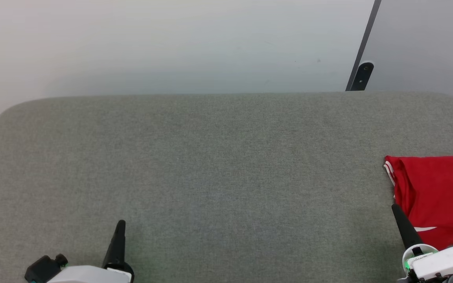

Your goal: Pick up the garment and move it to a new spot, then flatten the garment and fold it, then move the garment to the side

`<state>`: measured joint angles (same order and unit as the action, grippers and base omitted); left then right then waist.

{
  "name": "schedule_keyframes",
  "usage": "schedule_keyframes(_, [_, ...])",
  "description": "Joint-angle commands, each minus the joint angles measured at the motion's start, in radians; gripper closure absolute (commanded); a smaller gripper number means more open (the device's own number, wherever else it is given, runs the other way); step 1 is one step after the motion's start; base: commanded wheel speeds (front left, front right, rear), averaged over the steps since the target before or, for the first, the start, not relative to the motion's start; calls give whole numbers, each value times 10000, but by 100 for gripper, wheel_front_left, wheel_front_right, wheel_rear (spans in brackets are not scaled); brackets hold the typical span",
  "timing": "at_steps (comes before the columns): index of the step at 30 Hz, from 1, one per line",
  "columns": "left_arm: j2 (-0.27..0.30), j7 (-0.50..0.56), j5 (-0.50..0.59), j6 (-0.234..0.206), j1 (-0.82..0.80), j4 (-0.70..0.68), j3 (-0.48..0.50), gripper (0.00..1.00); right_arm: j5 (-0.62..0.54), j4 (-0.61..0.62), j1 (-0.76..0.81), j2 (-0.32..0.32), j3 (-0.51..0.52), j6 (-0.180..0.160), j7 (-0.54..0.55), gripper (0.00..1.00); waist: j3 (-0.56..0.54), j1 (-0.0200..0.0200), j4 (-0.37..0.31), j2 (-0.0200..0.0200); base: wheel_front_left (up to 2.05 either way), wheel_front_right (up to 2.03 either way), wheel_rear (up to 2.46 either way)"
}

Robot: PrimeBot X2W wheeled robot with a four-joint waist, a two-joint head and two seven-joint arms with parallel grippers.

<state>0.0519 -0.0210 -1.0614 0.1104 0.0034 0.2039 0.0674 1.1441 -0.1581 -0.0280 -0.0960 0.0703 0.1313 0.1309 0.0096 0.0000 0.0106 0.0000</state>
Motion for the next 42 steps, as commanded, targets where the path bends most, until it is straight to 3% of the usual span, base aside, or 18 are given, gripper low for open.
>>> schedule_keyframes(1, [9, 42, -226, 69, -167, -55, 48, 100, 247, 34, -185, -6, 66, -5, -52, 100, -1, 0, -1, 0, 0, 0, 0])
schedule_keyframes(42, [-10, 997, -3995, 182, -889, 281, 365, 100, 3408, -617, -676, 332, 354, -7, -144, 100, -42, 0, -69, 0, 0, 0, 0])
